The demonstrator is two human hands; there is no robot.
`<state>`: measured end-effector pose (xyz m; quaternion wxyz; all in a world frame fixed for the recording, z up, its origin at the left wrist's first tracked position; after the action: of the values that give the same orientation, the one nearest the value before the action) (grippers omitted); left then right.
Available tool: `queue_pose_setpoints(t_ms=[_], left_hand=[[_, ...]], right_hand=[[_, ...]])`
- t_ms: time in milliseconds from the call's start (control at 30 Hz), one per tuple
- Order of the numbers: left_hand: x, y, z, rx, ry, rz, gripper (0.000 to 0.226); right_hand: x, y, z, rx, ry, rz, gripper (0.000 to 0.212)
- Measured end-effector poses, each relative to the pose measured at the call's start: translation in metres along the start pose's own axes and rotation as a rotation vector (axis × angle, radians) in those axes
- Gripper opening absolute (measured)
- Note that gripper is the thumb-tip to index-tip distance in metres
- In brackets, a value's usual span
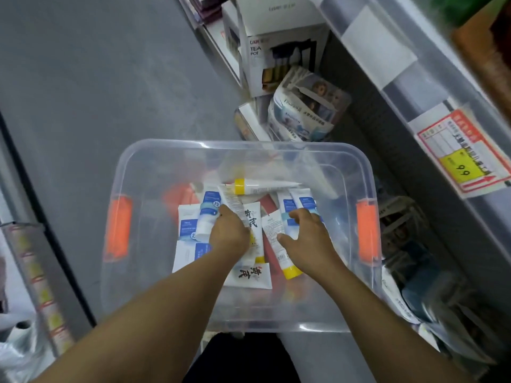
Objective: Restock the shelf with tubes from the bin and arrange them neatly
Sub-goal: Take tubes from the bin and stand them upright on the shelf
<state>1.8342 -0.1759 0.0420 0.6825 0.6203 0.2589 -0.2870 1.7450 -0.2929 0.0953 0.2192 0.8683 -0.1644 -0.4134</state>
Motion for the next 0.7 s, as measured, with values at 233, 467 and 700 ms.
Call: queue_pose_setpoints(t_ms=[233, 467, 700], left_hand=[[0.006, -0.003, -0.001, -0.025, 0.038, 0.036, 0.085], [-0.007, 0.016, -0.019, -0.175, 0.047, 0.010, 0.045], [-0.047, 0.044, -0.026, -0.211, -0.224, 0.096, 0.047]], right_hand=[[0.005, -0.002, 0.006, 0.017, 0.001, 0.000, 0.047], [0.001, -0.005, 0.005, 0.079, -0.027, -0.009, 0.044], [-0.008, -0.014, -0.019, 0.528, -0.281, -0.010, 0.035]])
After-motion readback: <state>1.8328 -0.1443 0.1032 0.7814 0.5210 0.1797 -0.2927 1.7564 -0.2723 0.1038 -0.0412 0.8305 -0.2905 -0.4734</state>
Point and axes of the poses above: each hand's wrist, its own x-axis towards the middle knuckle, its own y-axis out of the back of the hand, z = x × y, the point moved 3 cm from there along x, towards the middle knuckle, and after that the axes turned 8 degrees about x, right-handed, at the moved point
